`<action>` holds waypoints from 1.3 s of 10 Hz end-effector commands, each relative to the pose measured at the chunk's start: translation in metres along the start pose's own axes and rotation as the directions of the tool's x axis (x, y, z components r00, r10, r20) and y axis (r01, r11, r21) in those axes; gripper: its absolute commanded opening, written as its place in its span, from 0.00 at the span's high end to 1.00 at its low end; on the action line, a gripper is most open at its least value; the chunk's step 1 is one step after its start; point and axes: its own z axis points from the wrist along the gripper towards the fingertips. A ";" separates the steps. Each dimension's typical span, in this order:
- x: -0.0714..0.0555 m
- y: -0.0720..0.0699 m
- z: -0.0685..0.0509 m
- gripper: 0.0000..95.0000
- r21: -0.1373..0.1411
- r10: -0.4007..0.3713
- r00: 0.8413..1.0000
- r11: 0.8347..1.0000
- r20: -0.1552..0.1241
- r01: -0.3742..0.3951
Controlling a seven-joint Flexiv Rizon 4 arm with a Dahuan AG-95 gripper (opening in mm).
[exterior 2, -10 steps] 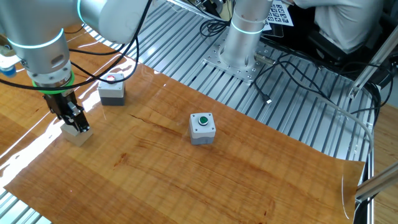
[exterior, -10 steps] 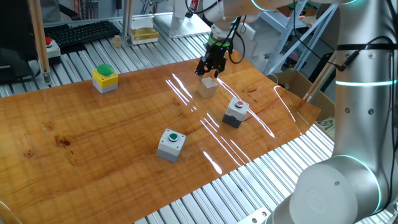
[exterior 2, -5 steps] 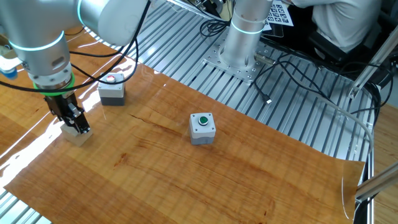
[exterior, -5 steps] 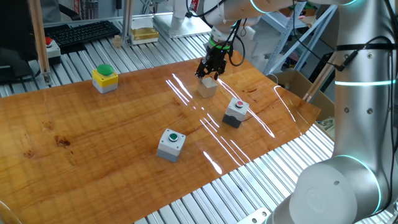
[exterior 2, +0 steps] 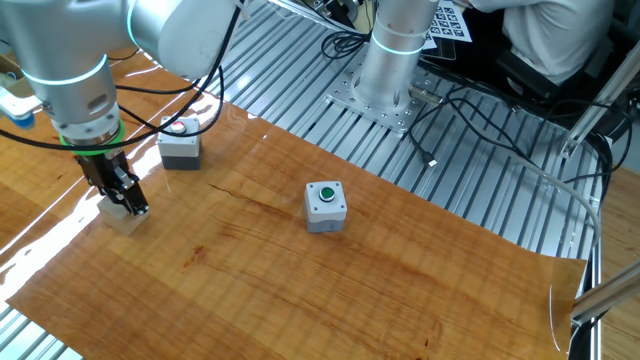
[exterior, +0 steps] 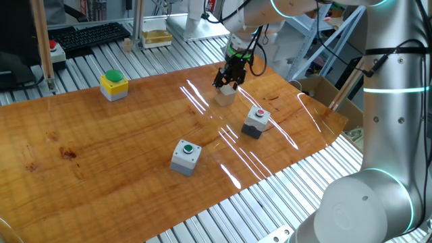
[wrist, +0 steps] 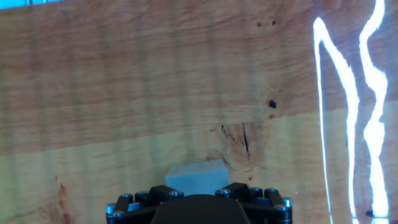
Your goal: Pick up the small block on the left and move it to the right
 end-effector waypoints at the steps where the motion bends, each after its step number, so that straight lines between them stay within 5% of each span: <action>1: 0.002 0.000 0.003 0.40 0.004 -0.011 1.000 1.000 -0.001 0.011; 2: 0.002 -0.001 0.003 0.60 0.008 -0.030 1.000 1.000 0.001 0.030; 3: 0.002 -0.001 0.003 1.00 0.015 -0.050 0.999 0.999 0.005 0.050; 9: 0.003 0.003 0.000 1.00 0.031 -0.036 0.999 0.999 0.006 0.036; 13: 0.019 0.043 -0.026 1.00 0.041 0.021 1.000 0.999 -0.011 -0.021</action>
